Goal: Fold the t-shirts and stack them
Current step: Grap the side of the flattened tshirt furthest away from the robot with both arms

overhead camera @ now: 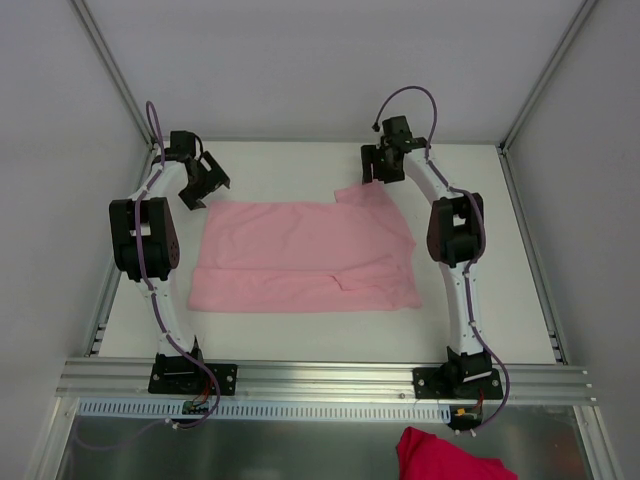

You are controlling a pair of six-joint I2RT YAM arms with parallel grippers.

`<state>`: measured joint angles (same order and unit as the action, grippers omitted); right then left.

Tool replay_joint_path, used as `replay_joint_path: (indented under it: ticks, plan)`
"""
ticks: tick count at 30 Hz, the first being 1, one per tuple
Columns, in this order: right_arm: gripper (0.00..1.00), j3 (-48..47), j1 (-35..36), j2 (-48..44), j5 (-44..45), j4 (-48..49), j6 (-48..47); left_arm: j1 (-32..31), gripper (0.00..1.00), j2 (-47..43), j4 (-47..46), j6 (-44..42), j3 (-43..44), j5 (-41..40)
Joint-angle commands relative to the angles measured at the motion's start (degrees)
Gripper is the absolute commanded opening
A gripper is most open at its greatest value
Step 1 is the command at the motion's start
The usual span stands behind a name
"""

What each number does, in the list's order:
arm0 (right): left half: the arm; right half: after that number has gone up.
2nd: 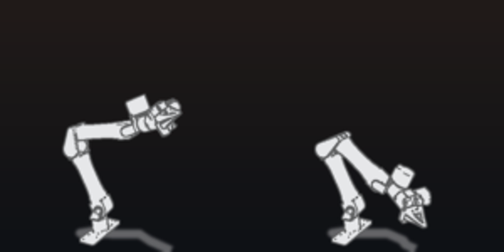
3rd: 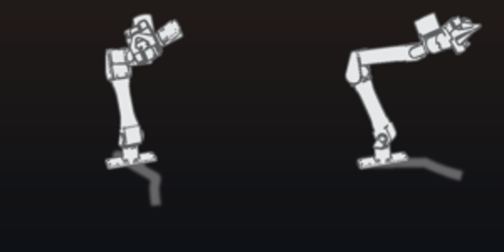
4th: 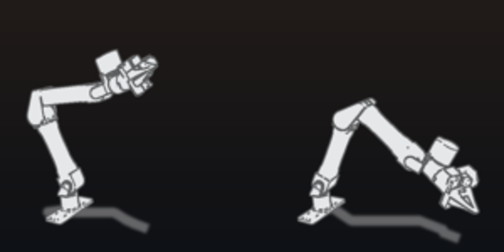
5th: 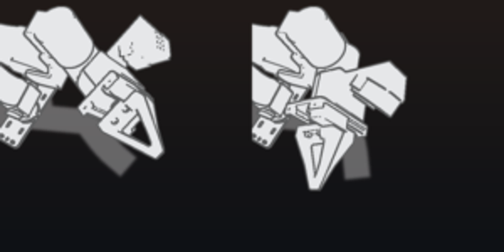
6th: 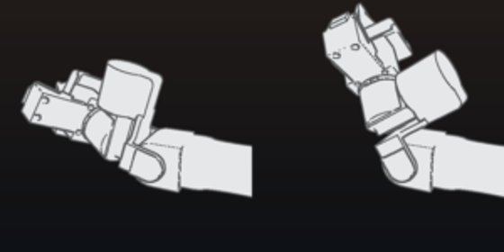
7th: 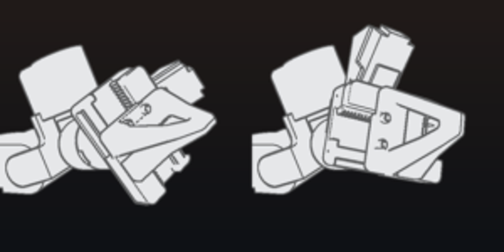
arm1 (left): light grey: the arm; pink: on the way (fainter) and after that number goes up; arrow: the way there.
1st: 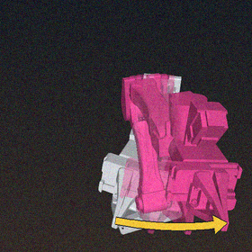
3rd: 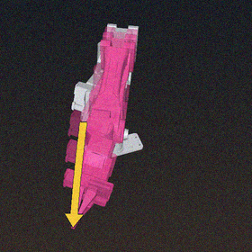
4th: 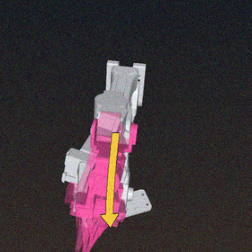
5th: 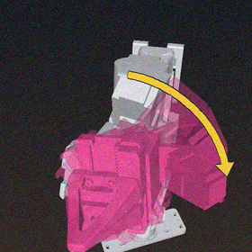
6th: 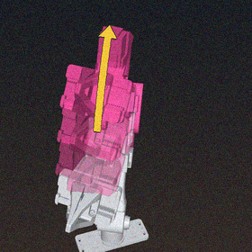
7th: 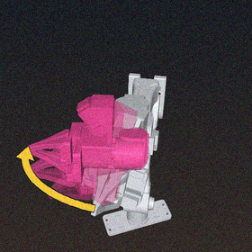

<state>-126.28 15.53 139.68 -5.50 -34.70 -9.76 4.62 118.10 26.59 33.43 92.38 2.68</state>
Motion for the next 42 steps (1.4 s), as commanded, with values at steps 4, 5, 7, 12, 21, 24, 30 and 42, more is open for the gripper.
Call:
replay_joint_path:
  ticks: [4,5,7,12,21,24,30,42]
  plan:
    - [0.71,-1.94,0.47,2.09,0.92,-0.45,0.35,0.83,0.87,0.20,0.13,-0.82,-0.97,-1.71]
    - [0.71,-2.65,0.47,2.61,1.19,-1.68,0.62,0.83,0.86,0.28,0.13,-0.91,-0.97,-1.71]
    - [0.70,-3.53,0.64,3.76,2.07,-2.65,0.88,0.83,0.86,0.37,0.13,-1.09,-1.06,-2.06]
    - [0.70,-4.24,1.08,3.94,3.83,-3.44,1.23,0.83,0.84,0.28,-0.40,-1.17,-1.50,-1.98]
    - [0.68,-2.22,1.34,3.23,3.65,-4.24,2.03,0.83,0.70,1.51,-0.57,-1.00,-1.24,-1.54]
    - [0.61,-2.39,1.26,3.23,3.65,-4.32,2.20,0.83,0.51,2.04,-0.49,-0.65,-0.97,-1.45]
    - [0.56,-2.13,1.26,3.32,4.18,-4.68,1.94,0.83,0.50,3.01,0.30,-0.65,-0.45,-1.80]
    - [0.50,-1.87,1.35,3.15,4.00,-4.77,1.85,0.83,0.38,4.15,1.01,-0.30,-0.18,-2.33]
